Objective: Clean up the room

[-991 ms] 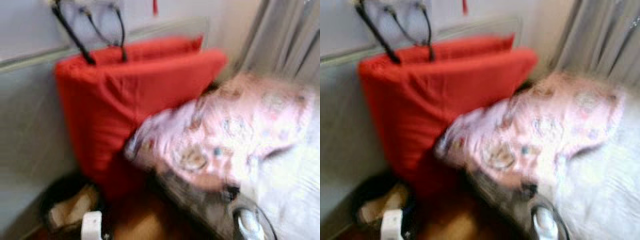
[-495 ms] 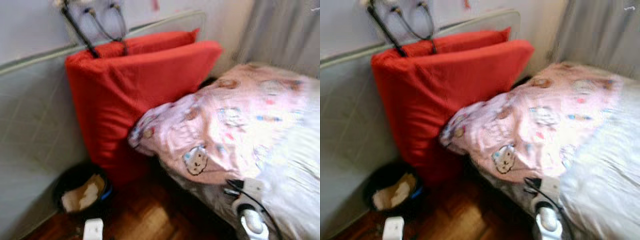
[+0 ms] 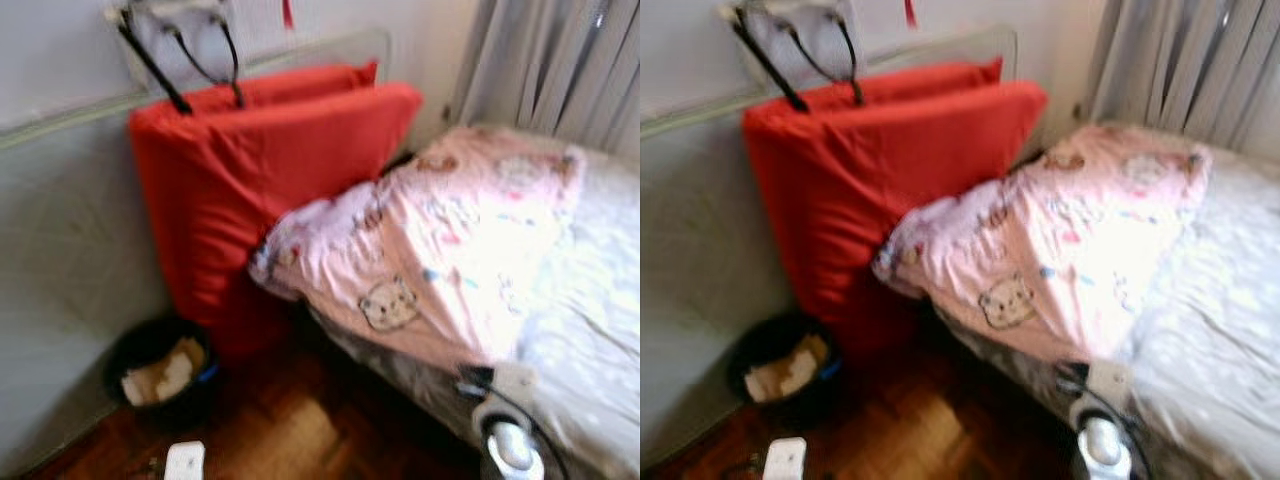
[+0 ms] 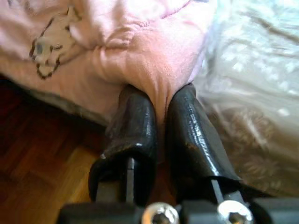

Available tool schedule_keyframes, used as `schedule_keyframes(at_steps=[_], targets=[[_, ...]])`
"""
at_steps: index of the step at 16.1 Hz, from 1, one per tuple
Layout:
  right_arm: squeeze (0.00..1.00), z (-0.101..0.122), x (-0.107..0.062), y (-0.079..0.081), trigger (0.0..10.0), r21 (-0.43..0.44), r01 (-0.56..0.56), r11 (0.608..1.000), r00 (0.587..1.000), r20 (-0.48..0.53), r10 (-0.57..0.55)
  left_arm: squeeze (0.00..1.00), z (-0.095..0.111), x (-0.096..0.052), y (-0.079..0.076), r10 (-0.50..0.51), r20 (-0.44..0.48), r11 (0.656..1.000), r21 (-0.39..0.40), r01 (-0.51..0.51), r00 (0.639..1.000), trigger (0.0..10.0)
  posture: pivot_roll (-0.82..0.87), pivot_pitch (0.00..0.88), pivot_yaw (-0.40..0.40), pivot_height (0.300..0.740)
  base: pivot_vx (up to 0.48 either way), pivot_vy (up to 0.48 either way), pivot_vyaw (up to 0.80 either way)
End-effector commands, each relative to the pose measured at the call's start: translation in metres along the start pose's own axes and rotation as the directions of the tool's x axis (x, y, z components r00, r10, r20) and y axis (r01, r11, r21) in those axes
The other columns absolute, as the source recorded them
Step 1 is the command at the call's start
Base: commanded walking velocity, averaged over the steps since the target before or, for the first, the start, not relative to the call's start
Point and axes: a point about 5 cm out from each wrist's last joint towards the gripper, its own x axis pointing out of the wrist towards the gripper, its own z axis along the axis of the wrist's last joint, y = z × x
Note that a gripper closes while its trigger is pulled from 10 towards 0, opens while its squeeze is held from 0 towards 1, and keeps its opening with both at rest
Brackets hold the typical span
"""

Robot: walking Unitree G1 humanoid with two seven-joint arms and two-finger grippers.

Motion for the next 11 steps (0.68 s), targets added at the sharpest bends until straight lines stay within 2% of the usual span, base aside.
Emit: schedule_keyframes(at_steps=[1,5,7,11], targets=[[0.0,-0.002,0.0,0.0,10.0,0.022,0.0,1.0,1.0,-0.025,0.001,0.0,0.0,0.0,-0.001,-0.001,-0.007,1.0,0.009,0.001,1.0,10.0,0.03,0.0,-0.029,0.74,0.0,0.0,0.0],[0.0,-0.008,-0.001,-0.002,10.0,0.02,0.001,1.0,0.997,-0.073,0.0,0.0,0.0,0.0,0.0,-0.002,-0.009,1.0,0.012,0.002,1.0,10.0,0.03,0.0,-0.029,0.74,0.0,0.0,0.0],[0.0,-0.016,-0.003,0.001,10.0,0.024,-0.024,0.999,0.99,-0.135,0.027,0.0,0.0,0.001,-0.001,-0.005,-0.01,1.0,0.019,0.006,1.0,10.0,0.02,0.0,-0.026,0.74,0.0,0.0,0.0],[0.0,-0.018,-0.003,0.004,10.0,0.039,-0.04,0.998,0.988,-0.147,0.045,0.0,0.001,0.001,0.0,-0.003,-0.009,1.0,0.02,0.003,1.0,10.0,0.02,0.0,-0.026,0.74,0.0,0.0,0.0]])
